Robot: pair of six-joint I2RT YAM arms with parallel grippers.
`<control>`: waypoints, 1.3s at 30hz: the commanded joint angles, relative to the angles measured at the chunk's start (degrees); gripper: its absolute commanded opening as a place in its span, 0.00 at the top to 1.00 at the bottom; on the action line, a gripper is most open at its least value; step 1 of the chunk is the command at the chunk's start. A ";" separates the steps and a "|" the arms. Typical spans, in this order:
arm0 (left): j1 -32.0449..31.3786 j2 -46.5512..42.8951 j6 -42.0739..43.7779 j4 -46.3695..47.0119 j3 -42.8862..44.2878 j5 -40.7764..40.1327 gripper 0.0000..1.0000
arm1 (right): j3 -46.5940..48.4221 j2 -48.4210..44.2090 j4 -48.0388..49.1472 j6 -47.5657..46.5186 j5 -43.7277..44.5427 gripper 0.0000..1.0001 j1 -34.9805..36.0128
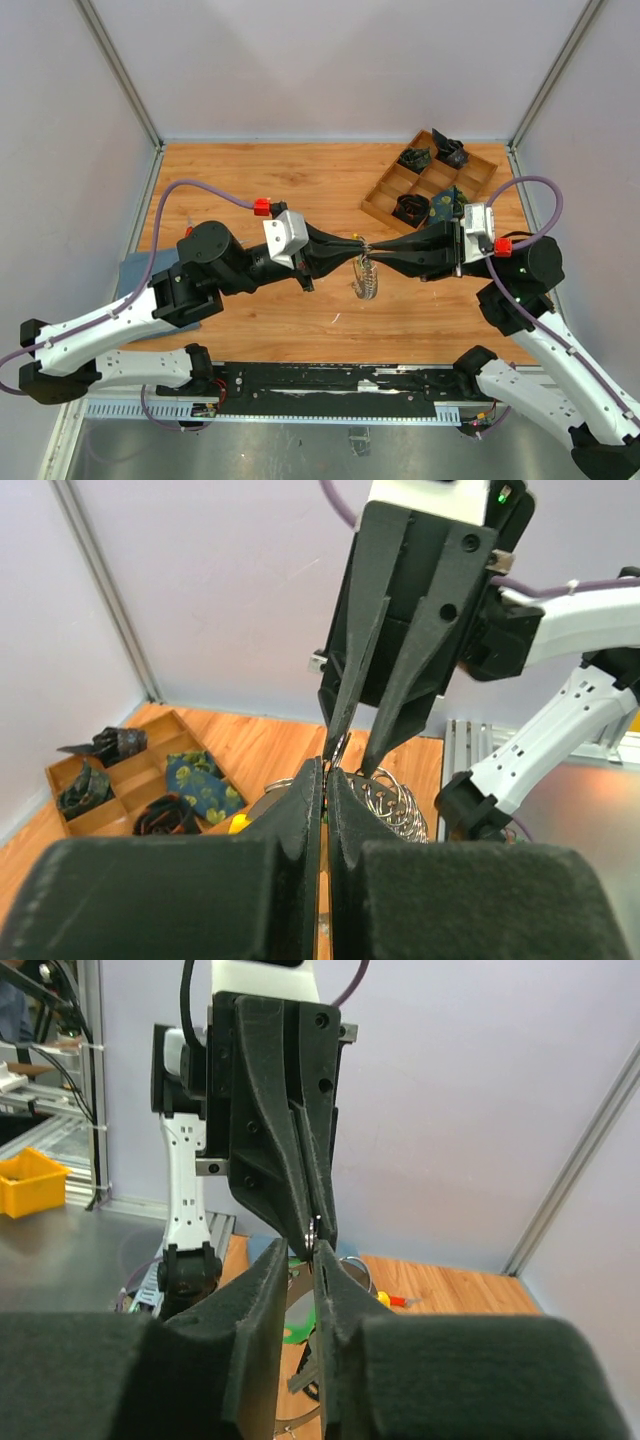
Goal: Put the keys on the keyring
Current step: Insert the key onto the keyring.
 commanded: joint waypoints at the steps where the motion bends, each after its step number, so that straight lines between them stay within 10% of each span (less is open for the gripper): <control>1: -0.35 1.02 2.39 -7.66 5.49 -5.58 0.99 | 6.23 -2.83 -16.39 -9.79 -1.66 0.79 1.74; 10: -0.36 9.41 5.20 -32.42 20.43 -9.10 0.99 | 22.30 -1.21 -55.37 -28.81 0.65 0.65 1.75; 17: -2.02 15.95 7.25 -46.83 29.25 -11.25 0.99 | 24.95 1.13 -64.34 -30.59 3.91 0.66 1.75; 39: -10.35 22.82 8.41 -60.82 38.55 -22.64 1.00 | 4.30 0.16 -31.79 -12.80 0.92 0.71 3.05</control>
